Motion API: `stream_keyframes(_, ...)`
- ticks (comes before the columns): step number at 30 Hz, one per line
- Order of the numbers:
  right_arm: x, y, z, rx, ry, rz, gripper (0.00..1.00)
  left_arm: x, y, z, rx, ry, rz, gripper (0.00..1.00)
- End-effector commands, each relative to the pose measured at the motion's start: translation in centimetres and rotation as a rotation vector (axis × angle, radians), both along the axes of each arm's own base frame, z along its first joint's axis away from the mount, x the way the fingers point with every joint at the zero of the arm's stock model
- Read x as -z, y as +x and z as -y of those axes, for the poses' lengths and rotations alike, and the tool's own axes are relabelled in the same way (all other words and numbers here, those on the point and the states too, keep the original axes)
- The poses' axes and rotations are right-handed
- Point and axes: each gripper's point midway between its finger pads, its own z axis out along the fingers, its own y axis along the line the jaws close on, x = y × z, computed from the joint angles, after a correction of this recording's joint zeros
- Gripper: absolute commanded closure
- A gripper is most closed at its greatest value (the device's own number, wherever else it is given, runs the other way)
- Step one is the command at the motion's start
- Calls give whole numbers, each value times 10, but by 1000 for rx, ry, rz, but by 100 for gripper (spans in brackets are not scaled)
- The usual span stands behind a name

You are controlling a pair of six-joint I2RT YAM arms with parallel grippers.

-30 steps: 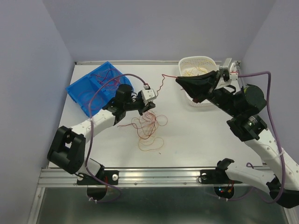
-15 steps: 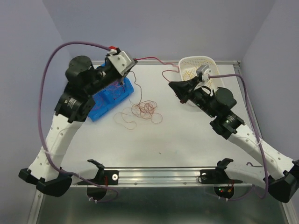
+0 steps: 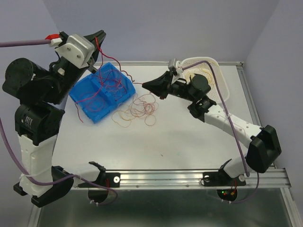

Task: Untangle the cables
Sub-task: Untie the cable.

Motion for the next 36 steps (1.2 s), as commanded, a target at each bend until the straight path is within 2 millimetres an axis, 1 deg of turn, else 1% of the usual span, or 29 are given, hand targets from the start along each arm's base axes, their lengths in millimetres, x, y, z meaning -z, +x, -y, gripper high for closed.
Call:
stream_keyframes(1,-31,-10,-21,-153,92,94,99,10,29,-15,-152,0,4,100)
stream_keyframes(4,-32,-2,-33,-186,130,117,99,14,37,-29,-241,-9,15,100)
stream_keyframes(5,-17,8,-42,-197,122,88,99,18,43,-29,-261,-1,15,100)
stream_keyframes(6,-23,11,-46,-204,137,90,99,21,50,-34,-298,-3,9,100)
stream_keyframes(8,-17,21,-55,-215,142,75,99,23,57,-37,-318,0,11,100)
stream_keyframes(9,1,32,-66,-222,130,47,99,26,66,-40,-331,2,4,100)
stream_keyframes(11,-7,40,-73,-233,164,59,99,24,76,-41,-314,8,4,100)
stream_keyframes(12,15,51,-84,-236,150,23,99,30,93,-45,-302,14,-19,100)
stream_keyframes(13,7,54,-86,-251,174,27,99,22,96,-48,-295,4,-6,100)
stream_keyframes(14,8,56,-90,-264,198,42,100,23,102,-50,-287,2,-11,100)
stream_keyframes(15,24,65,-98,-268,202,16,99,29,117,-48,-275,10,-27,100)
stream_keyframes(16,30,71,-101,-268,219,7,100,30,123,-49,-273,8,-28,100)
stream_keyframes(17,14,70,-102,-284,276,41,99,27,130,-54,-278,2,-11,100)
stream_keyframes(18,38,82,-110,-281,277,8,100,35,144,-53,-276,0,-28,100)
stream_keyframes(19,42,87,-113,-281,296,3,99,35,150,-52,-270,-4,-23,100)
stream_keyframes(21,31,96,-119,-285,364,18,100,39,166,-51,-254,1,-35,100)
stream_keyframes(22,54,108,-128,-279,360,-11,99,47,183,-50,-253,4,-55,100)
stream_keyframes(23,47,116,-130,-259,405,8,100,58,201,-50,-245,6,-79,100)
stream_keyframes(25,85,134,-141,-230,419,-31,100,61,216,-51,-248,0,-77,100)
stream_keyframes(26,90,143,-142,-205,448,-38,99,68,226,-56,-259,-2,-89,100)
stream_keyframes(27,94,147,-145,-199,464,-42,99,81,241,-57,-260,5,-116,100)
stream_keyframes(28,89,151,-146,-198,497,-20,100,85,248,-59,-264,4,-123,100)
stream_keyframes(29,93,158,-147,-178,526,-39,99,90,255,-62,-265,2,-131,100)
stream_keyframes(30,123,167,-152,-157,515,-74,100,103,268,-69,-262,-1,-161,100)
stream_keyframes(32,130,174,-153,-118,542,-85,99,115,280,-77,-261,-9,-181,100)
stream_keyframes(33,142,173,-158,-115,533,-101,99,125,287,-79,-244,-12,-204,100)
stream_keyframes(34,145,172,-160,-109,526,-101,99,135,292,-84,-241,-13,-223,100)
stream_keyframes(35,151,170,-163,-94,516,-113,99,142,298,-94,-239,-15,-235,100)
stream_keyframes(36,161,173,-163,-74,503,-124,99,144,299,-98,-240,-13,-237,100)
